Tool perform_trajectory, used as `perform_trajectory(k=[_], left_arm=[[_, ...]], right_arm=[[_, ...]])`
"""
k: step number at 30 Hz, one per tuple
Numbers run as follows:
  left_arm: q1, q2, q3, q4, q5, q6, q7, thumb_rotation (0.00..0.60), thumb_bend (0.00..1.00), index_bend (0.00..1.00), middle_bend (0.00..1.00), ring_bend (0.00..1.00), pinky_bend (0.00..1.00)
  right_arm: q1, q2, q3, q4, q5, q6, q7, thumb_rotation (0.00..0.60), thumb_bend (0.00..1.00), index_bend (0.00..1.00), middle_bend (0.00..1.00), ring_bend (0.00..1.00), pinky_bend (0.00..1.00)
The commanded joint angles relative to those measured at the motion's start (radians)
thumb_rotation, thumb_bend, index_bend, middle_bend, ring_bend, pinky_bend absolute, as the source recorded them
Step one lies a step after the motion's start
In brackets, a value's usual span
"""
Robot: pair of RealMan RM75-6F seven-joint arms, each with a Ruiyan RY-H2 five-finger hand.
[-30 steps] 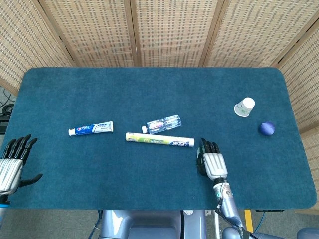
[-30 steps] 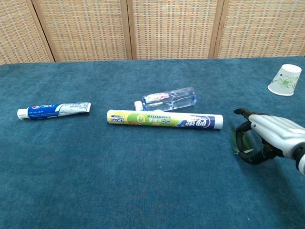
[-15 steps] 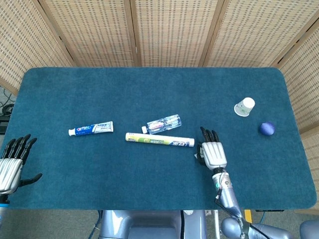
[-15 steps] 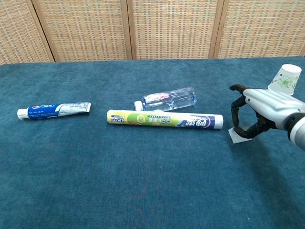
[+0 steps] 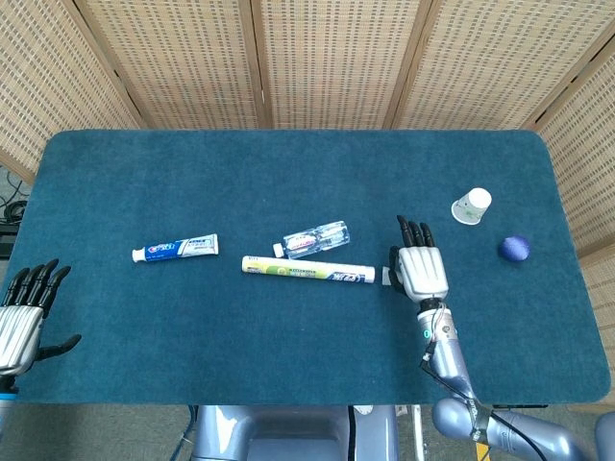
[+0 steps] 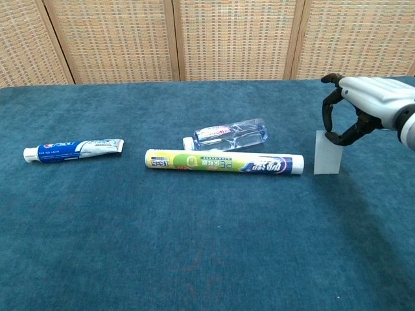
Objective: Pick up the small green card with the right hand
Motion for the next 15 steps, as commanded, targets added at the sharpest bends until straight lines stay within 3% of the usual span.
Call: perform_trajectory(k=[1, 5, 9, 12, 15], left_arm=[[0.000, 0.000, 0.000, -0.001, 0.001, 0.001, 0.000, 0.600, 0.08, 0.00, 0.00, 0.00, 0.00], [0.002, 0.002, -0.001, -0.005, 0.003, 0.006, -0.001, 0.600, 0.08, 0.00, 0.00, 0.00, 0.00], [0.005, 0.006, -0.001, -0.010, 0.005, 0.014, -0.003, 0.600, 0.08, 0.00, 0.00, 0.00, 0.00], [0.006, 0.008, -0.002, -0.012, 0.008, 0.019, -0.005, 0.600, 0.08, 0.00, 0.00, 0.00, 0.00], [0.007, 0.008, -0.003, -0.014, 0.008, 0.021, -0.006, 0.600, 0.08, 0.00, 0.00, 0.00, 0.00]], right_arm=[[0.003, 0.026, 0.007, -0.023, -0.005, 0.017, -0.011, 0.600, 0.51, 0.57, 0.00, 0.00, 0.00], [-0.011, 0.090, 0.023, -0.080, -0.036, 0.074, -0.017, 0.600, 0.50, 0.57, 0.00, 0.00, 0.00], [-0.063, 0.182, 0.000, -0.171, -0.083, 0.130, 0.011, 0.600, 0.49, 0.56, 0.00, 0.00, 0.00], [-0.112, 0.237, -0.037, -0.211, -0.133, 0.169, 0.059, 0.600, 0.45, 0.49, 0.00, 0.00, 0.00], [-0.183, 0.296, -0.089, -0.240, -0.186, 0.226, 0.119, 0.600, 0.37, 0.35, 0.00, 0.00, 0.00]])
